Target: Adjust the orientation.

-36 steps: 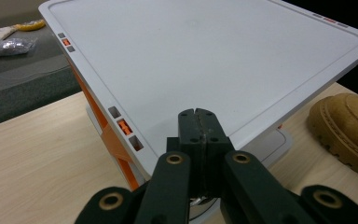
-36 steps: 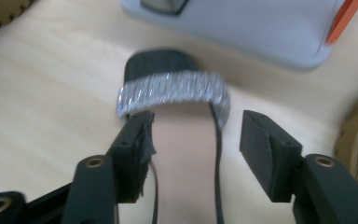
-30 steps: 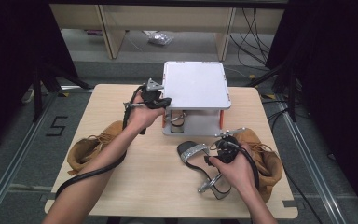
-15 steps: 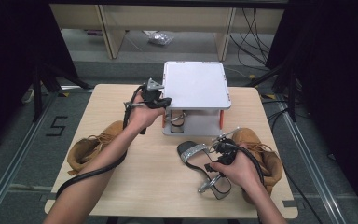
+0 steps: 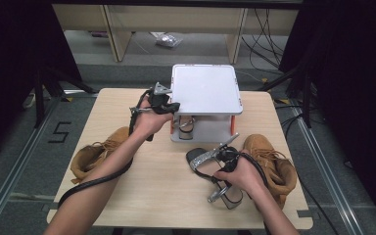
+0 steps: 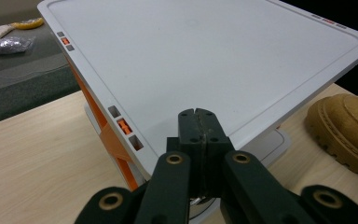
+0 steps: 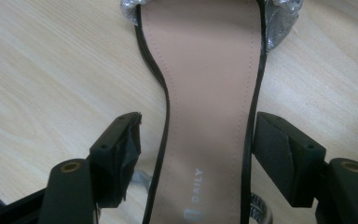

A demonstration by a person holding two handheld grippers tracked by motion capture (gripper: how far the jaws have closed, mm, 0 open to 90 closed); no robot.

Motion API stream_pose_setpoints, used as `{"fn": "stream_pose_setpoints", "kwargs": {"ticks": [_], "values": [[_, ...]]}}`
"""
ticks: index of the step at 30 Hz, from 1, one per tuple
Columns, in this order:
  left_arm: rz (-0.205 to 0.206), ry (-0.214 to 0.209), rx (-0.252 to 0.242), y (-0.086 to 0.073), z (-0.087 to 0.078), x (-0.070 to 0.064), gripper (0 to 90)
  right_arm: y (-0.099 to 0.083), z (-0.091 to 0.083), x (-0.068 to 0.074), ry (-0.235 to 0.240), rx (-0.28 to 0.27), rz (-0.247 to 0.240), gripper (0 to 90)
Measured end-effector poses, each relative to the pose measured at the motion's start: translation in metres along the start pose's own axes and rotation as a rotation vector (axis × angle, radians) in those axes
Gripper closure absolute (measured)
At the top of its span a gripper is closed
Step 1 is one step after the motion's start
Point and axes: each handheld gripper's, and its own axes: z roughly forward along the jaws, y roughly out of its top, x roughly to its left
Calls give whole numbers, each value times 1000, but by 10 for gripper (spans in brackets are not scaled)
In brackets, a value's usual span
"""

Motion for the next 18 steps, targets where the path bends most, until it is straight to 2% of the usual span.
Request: {"fn": "stream_pose_setpoints", "kwargs": {"ticks": [1, 3, 8, 11, 18], "values": [[0, -1, 1, 0, 0, 0, 896, 2, 3, 0, -11, 18, 2, 335], [1, 0, 1, 0, 0, 0, 896, 4, 6, -1, -9, 19, -13, 334], [2, 0, 1, 0, 0, 0, 896, 5, 13, -3, -17, 37, -9, 332], [9, -2, 7, 0, 0, 0, 896, 6, 21, -3, -11, 70, -11, 330], [7, -7, -2, -1, 0, 1, 896, 8, 27, -2, -23, 87, -19, 329]]}}
